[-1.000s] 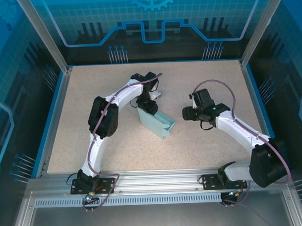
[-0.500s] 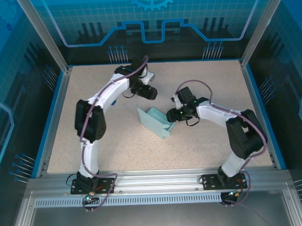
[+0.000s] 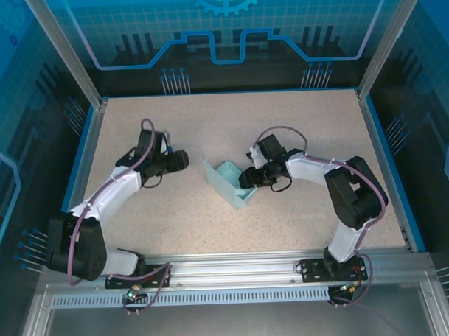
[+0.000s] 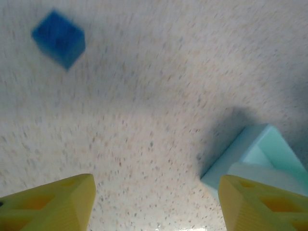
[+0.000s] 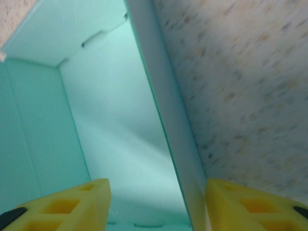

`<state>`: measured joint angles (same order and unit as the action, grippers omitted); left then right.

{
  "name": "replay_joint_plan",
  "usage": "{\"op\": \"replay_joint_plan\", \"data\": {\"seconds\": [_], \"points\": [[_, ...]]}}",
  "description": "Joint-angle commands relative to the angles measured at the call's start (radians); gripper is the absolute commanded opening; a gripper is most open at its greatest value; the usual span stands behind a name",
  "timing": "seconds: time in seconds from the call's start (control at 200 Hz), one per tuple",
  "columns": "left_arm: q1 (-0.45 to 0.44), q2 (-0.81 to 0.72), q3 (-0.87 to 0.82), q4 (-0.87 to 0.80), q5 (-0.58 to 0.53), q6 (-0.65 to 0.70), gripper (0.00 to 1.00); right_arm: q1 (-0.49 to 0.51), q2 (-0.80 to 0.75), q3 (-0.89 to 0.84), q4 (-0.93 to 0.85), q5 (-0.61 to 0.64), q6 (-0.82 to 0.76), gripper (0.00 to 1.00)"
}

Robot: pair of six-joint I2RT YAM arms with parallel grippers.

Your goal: Fold the paper box

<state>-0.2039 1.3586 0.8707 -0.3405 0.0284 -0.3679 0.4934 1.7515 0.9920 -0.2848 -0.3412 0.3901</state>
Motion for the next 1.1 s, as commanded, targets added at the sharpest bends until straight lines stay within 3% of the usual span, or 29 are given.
{"op": "replay_joint_plan", "data": {"seconds": [0.0,0.27,0.56,0.84,0.995,1.096], "points": [[-0.004,-0.034,-0.117,0.094,0.050,-0.111,0.66,0.058,-0.032,-0.019,0.063,-0.096,0.053,0.55],[-0.065,0.040,-0.218,0.212,0.160,-0.166,0.57,0.075,-0.071,-0.042,0.107,-0.080,0.078,0.56],[-0.157,0.229,-0.106,0.295,0.191,-0.190,0.52,-0.023,-0.157,-0.106,0.075,-0.027,0.071,0.57],[-0.239,0.465,0.168,0.272,0.220,-0.179,0.52,-0.146,-0.326,-0.255,0.003,0.038,0.076,0.56],[-0.262,0.605,0.395,0.213,0.248,-0.158,0.52,-0.134,-0.429,-0.350,0.002,0.011,0.090,0.54],[-0.256,0.636,0.508,0.146,0.205,-0.107,0.53,-0.074,-0.478,-0.410,0.056,0.006,0.130,0.54]]}}
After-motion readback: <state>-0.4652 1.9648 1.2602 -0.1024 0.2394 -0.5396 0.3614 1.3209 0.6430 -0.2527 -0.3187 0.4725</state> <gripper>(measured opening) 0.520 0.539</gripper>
